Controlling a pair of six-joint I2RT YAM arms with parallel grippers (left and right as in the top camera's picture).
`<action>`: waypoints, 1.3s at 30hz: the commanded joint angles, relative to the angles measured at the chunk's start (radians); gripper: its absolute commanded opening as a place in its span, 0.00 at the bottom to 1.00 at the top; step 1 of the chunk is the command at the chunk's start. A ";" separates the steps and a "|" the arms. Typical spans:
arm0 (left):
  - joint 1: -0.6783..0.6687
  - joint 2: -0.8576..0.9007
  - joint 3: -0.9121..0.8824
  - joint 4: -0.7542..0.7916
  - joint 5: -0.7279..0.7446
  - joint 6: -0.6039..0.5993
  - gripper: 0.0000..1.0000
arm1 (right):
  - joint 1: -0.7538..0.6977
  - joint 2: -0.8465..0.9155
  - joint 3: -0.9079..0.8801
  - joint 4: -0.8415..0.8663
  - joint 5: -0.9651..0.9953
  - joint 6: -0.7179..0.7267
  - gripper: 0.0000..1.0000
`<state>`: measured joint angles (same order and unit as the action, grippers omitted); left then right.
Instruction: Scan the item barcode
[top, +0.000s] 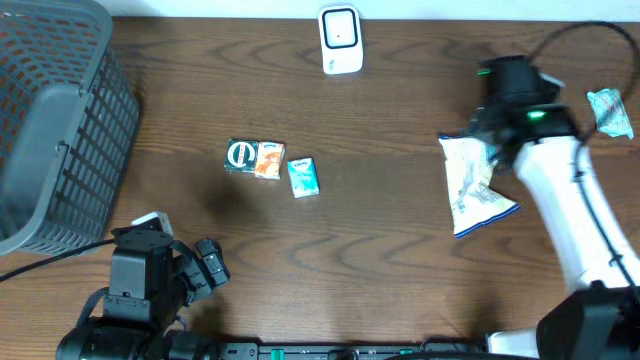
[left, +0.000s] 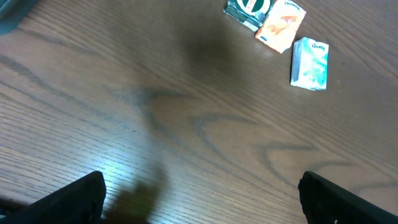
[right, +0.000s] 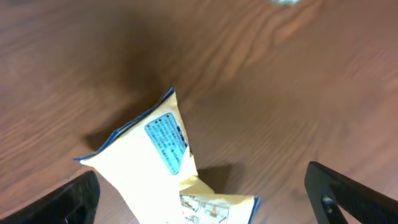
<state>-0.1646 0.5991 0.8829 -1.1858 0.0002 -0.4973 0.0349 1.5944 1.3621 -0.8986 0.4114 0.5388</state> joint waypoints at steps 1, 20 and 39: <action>0.002 -0.004 -0.002 -0.002 -0.009 0.002 0.98 | -0.167 0.040 -0.005 0.015 -0.406 -0.225 0.99; 0.002 -0.004 -0.002 -0.002 -0.009 0.002 0.98 | -0.396 0.479 -0.011 -0.050 -1.126 -0.759 0.86; 0.002 -0.004 -0.002 -0.002 -0.009 0.002 0.98 | -0.305 0.200 -0.003 -0.047 -0.865 -0.528 0.01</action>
<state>-0.1646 0.5991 0.8829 -1.1854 0.0006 -0.4973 -0.3344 1.9522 1.3506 -0.9600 -0.6247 -0.1215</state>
